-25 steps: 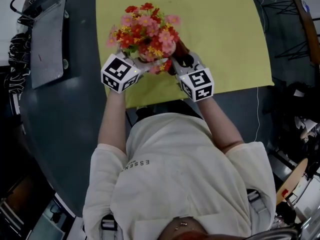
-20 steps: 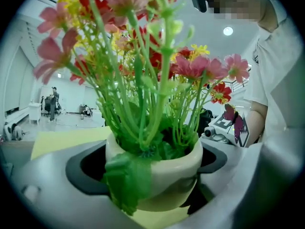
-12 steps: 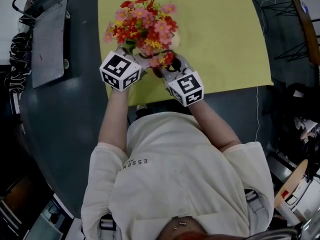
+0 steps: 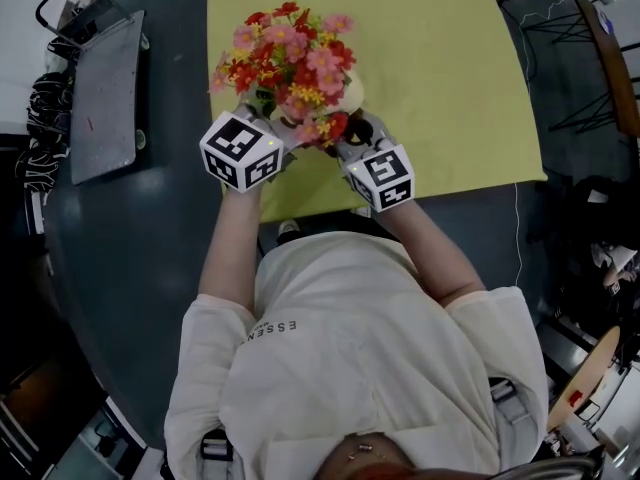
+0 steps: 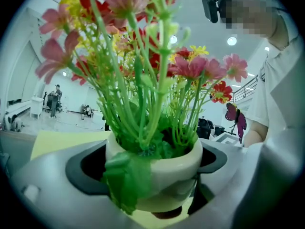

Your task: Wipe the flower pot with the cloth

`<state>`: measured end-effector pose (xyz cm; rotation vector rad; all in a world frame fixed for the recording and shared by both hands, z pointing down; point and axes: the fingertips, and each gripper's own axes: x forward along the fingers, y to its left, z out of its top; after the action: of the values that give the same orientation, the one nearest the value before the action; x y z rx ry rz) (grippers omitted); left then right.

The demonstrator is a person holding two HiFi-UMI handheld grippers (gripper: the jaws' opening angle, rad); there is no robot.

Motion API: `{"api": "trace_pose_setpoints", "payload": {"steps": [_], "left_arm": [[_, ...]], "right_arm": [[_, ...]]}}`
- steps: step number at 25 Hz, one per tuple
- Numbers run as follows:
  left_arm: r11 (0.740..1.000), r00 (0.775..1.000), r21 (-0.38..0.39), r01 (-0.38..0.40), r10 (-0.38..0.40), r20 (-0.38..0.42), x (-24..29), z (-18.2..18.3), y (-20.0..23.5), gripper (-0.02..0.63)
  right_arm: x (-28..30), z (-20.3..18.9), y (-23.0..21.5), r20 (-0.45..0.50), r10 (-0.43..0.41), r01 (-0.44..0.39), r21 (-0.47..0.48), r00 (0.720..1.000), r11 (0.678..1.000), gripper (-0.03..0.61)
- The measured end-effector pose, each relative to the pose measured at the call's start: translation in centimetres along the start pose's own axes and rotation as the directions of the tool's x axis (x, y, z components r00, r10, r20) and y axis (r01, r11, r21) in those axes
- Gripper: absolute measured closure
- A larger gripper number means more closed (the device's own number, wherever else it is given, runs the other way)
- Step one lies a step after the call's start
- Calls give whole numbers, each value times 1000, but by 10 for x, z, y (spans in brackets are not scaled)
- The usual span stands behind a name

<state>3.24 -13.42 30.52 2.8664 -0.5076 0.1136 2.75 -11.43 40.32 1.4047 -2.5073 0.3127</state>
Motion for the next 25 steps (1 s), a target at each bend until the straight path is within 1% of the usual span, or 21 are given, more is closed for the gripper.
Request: {"api": "trace_pose_setpoints", "payload": {"steps": [2,4,7,10,14,19,23,25], "left_arm": [[1000,1000,2,9,-9,-1,-3,5,0,54],[1000,1000,14,7,-6,-5,-5,7,-1,54],[1000,1000,20,14,-13,-8,-6,11,-3,54],[1000,1000,12,29,-29,1,-5,15,-6,54],[999,999,-6,47,-46,27,-3,19,-11,54],[998,998,-17,60,-60,35,-3,20,-13,54],[998,997,-25,65,-64,34,-3,19,-13,54],[998,998,-28,64,-63,30,-3,16,-13,54]], "right_arm": [[-1,14,-23,26,-64,65,-22,998,998,523],[-5,29,-39,60,-111,114,-50,992,992,523],[-5,44,-43,96,-125,134,-92,988,987,523],[-2,51,-28,123,-85,100,-123,989,987,523],[2,51,1,137,0,24,-171,991,985,523],[10,47,27,126,62,-47,-120,990,992,523],[11,36,50,103,140,-123,-157,985,980,523],[11,29,56,84,160,-144,-169,984,975,523]]}}
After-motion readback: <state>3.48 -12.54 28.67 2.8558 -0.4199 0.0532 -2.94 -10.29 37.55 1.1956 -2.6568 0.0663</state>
